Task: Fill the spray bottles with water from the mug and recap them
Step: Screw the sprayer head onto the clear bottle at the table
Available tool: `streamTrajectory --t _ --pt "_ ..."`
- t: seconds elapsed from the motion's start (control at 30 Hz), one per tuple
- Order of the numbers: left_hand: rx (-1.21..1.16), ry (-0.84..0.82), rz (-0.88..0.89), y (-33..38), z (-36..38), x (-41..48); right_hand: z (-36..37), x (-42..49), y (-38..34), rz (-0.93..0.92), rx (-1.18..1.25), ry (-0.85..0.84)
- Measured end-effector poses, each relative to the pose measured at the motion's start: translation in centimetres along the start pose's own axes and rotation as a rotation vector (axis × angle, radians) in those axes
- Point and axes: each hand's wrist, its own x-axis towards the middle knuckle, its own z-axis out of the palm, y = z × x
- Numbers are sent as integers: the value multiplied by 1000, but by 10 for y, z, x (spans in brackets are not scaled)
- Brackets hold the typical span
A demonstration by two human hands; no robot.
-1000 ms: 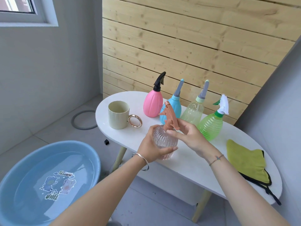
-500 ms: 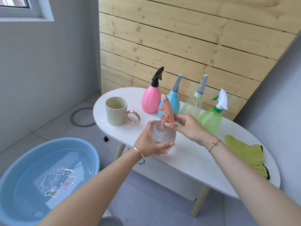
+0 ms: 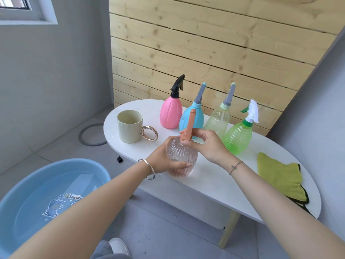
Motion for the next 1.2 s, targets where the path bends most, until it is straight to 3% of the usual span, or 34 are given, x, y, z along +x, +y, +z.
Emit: streamTrajectory --t 0.3,0.63,0.73,0.93,1.2 --pt "-61 46 71 -5 7 -3 16 -7 6 -36 40 178" --pt "32 -133 -42 34 -40 -19 10 0 -18 5 -47 119" --pt "59 -71 -12 70 -76 -21 1 20 -53 -53 -70 123" --pt "-105 60 -9 125 -147 4 -4 93 -130 -166 65 193" --pt "-55 149 -145 100 -205 56 42 190 -118 -138 140 242"
